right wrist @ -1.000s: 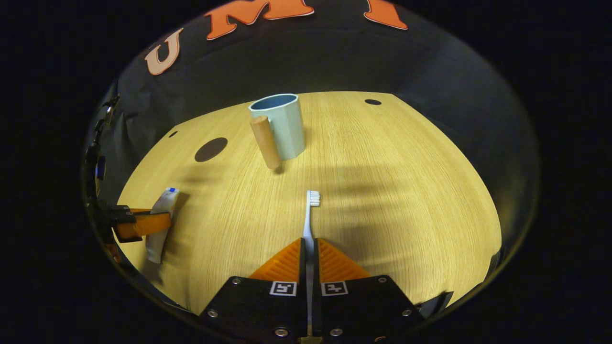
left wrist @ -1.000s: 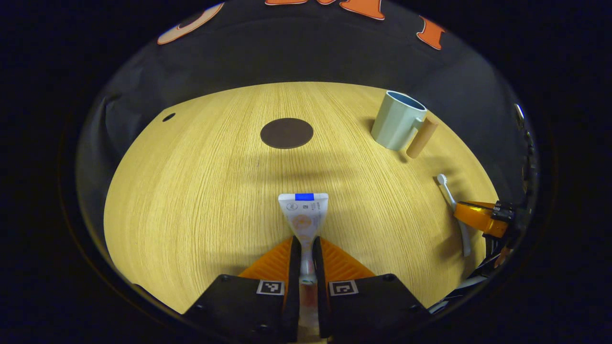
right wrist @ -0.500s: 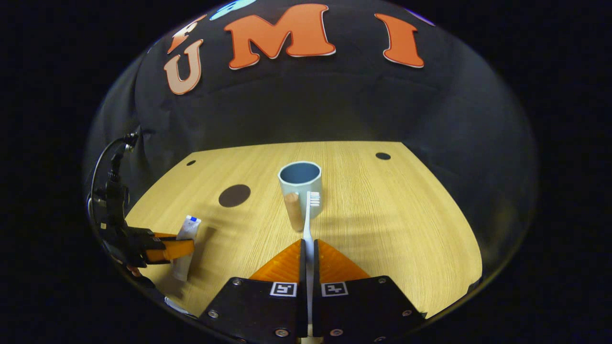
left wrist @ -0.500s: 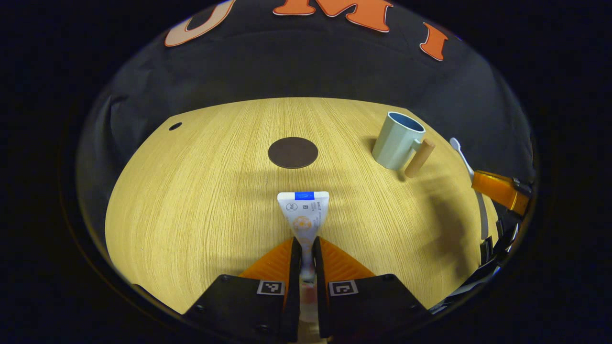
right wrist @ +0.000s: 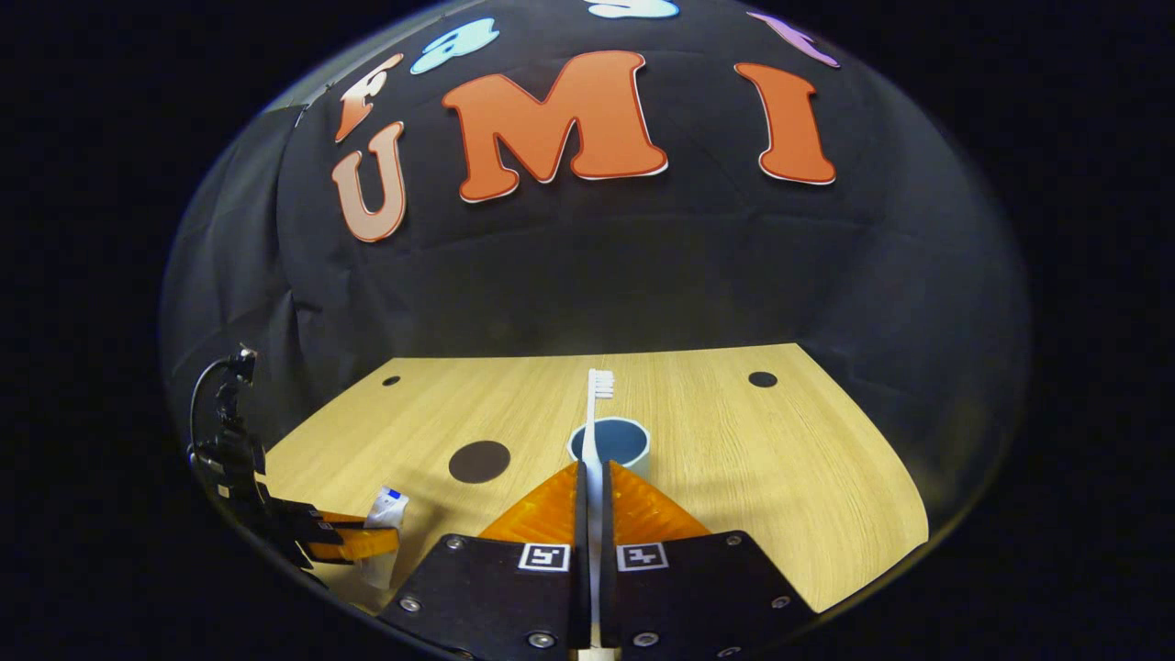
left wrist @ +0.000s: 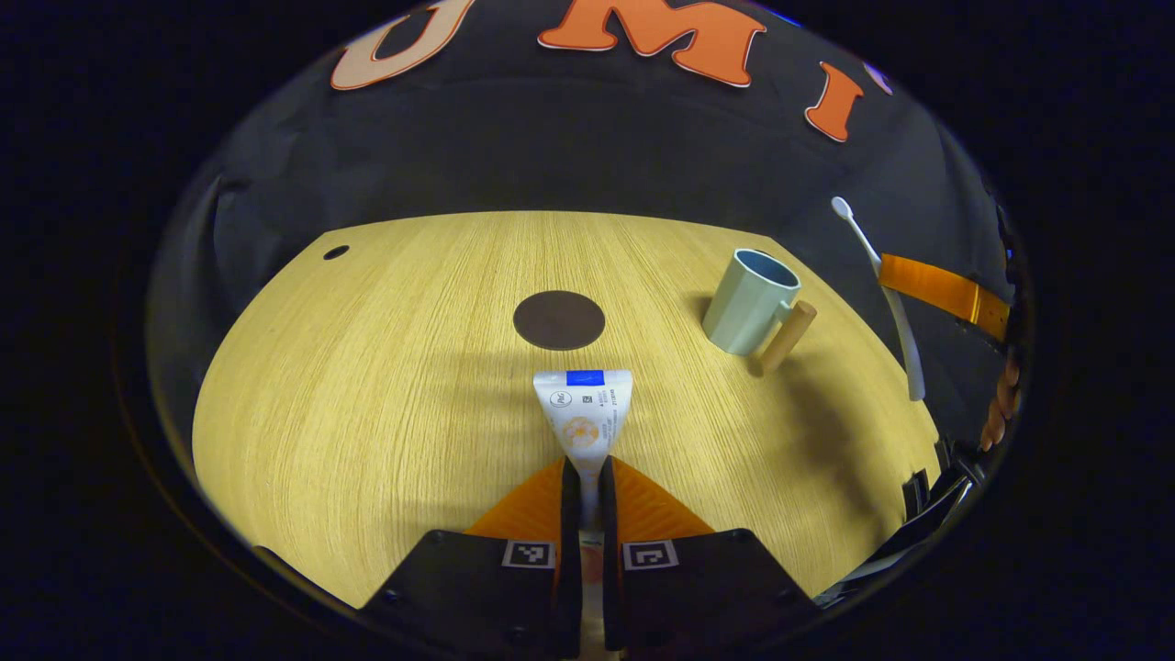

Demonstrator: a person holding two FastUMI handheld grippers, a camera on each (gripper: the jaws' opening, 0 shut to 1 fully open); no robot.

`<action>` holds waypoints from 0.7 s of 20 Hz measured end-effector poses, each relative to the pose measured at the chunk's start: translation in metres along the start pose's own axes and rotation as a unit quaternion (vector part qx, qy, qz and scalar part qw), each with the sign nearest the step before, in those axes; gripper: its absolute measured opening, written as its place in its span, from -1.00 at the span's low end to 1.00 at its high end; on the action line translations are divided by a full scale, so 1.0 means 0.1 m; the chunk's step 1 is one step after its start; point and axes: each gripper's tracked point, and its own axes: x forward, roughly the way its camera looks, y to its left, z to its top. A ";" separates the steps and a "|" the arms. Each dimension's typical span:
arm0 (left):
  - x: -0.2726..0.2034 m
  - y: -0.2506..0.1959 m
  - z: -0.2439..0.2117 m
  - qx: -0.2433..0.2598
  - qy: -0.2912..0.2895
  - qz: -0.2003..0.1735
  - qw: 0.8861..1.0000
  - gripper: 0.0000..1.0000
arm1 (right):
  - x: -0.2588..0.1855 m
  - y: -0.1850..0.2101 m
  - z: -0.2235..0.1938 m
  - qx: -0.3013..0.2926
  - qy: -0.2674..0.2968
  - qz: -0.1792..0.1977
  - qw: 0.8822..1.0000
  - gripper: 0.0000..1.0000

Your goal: Put the toothbrush and toothpaste on the desktop into the cup, then pick up the cup and place it on the coaster on the desktop.

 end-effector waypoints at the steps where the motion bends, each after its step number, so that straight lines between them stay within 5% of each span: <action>1: 0.00 0.01 0.02 -0.001 -0.004 0.001 1.000 -0.77 | 0.04 0.02 0.05 0.001 -0.008 0.002 1.000 -0.92; 14: 0.01 0.16 0.21 -0.002 -0.040 0.019 0.999 -0.75 | 0.66 -0.24 0.43 0.071 -0.074 0.028 0.994 -0.92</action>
